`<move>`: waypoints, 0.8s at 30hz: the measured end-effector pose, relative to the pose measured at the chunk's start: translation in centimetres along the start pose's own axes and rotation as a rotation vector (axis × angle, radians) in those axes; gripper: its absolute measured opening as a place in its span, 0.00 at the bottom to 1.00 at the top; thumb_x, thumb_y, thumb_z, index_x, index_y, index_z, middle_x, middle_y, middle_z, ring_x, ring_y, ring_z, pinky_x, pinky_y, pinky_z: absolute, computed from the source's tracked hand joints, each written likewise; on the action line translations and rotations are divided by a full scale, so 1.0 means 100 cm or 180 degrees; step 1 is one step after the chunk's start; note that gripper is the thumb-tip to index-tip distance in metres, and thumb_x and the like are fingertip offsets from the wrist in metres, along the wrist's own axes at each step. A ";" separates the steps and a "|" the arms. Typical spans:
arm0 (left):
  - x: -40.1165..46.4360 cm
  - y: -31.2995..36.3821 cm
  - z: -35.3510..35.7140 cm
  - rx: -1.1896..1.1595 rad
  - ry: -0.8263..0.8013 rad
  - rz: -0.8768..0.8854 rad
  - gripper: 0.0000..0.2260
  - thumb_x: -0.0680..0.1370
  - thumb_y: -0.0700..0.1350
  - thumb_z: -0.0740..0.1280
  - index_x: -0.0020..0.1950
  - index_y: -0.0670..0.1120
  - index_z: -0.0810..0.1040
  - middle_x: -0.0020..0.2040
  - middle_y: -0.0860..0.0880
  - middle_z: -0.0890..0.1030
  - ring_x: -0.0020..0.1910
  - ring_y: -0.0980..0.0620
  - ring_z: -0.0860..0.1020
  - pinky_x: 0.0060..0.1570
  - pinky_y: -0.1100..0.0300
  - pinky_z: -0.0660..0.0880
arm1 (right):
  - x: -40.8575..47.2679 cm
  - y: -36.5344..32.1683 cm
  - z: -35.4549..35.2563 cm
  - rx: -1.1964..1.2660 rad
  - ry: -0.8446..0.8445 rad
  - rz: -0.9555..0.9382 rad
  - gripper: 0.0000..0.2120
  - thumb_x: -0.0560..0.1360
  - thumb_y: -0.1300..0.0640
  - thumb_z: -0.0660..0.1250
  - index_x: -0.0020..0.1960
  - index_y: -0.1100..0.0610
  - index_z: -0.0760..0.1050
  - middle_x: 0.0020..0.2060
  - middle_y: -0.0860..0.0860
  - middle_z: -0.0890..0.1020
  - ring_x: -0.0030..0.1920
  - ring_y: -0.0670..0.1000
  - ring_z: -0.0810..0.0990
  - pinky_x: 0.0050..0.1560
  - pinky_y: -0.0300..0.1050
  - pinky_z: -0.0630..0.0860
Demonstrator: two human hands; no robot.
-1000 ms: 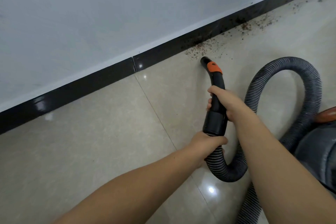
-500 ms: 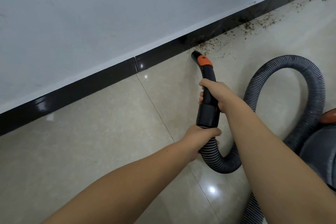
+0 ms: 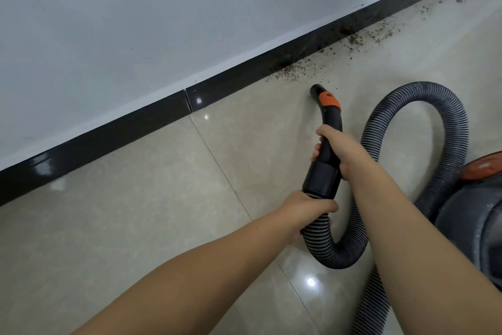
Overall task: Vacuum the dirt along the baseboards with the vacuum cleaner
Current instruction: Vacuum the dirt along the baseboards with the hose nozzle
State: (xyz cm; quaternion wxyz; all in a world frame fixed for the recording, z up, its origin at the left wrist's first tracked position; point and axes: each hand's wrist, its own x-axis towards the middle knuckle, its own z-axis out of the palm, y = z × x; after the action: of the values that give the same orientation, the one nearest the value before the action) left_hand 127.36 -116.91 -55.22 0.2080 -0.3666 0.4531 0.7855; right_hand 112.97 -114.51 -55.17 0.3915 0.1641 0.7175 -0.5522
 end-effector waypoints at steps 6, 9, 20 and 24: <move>0.005 0.006 0.001 -0.0134 0.0080 0.0050 0.06 0.73 0.39 0.70 0.45 0.46 0.73 0.37 0.44 0.78 0.30 0.52 0.78 0.29 0.65 0.75 | 0.004 -0.012 0.003 -0.0115 -0.0176 0.0088 0.07 0.74 0.58 0.67 0.43 0.59 0.69 0.27 0.54 0.75 0.21 0.50 0.74 0.30 0.43 0.77; 0.004 0.009 -0.006 -0.0284 0.0154 0.0060 0.06 0.74 0.39 0.70 0.46 0.43 0.74 0.36 0.43 0.78 0.29 0.52 0.78 0.27 0.66 0.75 | 0.006 -0.016 0.019 -0.0252 -0.0295 0.0040 0.06 0.74 0.59 0.67 0.43 0.60 0.70 0.26 0.54 0.75 0.21 0.50 0.74 0.30 0.43 0.77; 0.016 0.041 -0.025 -0.0252 0.0224 0.0151 0.06 0.74 0.39 0.70 0.47 0.43 0.73 0.36 0.43 0.78 0.30 0.50 0.78 0.28 0.65 0.76 | 0.022 -0.043 0.039 -0.0257 -0.0277 -0.0073 0.09 0.74 0.58 0.67 0.48 0.60 0.68 0.26 0.53 0.75 0.21 0.51 0.75 0.32 0.44 0.78; 0.017 0.040 -0.026 -0.0278 0.0248 0.0132 0.06 0.74 0.40 0.70 0.46 0.43 0.74 0.36 0.43 0.78 0.31 0.49 0.78 0.31 0.63 0.77 | 0.022 -0.043 0.041 -0.0262 -0.0320 -0.0043 0.08 0.74 0.58 0.67 0.47 0.60 0.68 0.26 0.53 0.75 0.22 0.51 0.75 0.32 0.44 0.78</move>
State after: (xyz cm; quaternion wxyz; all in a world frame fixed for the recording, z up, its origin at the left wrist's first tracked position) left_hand 124.66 -121.18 -55.13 0.1576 -0.3962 0.4336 0.7938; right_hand 110.24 -120.13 -54.33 0.4297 0.1151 0.7201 -0.5324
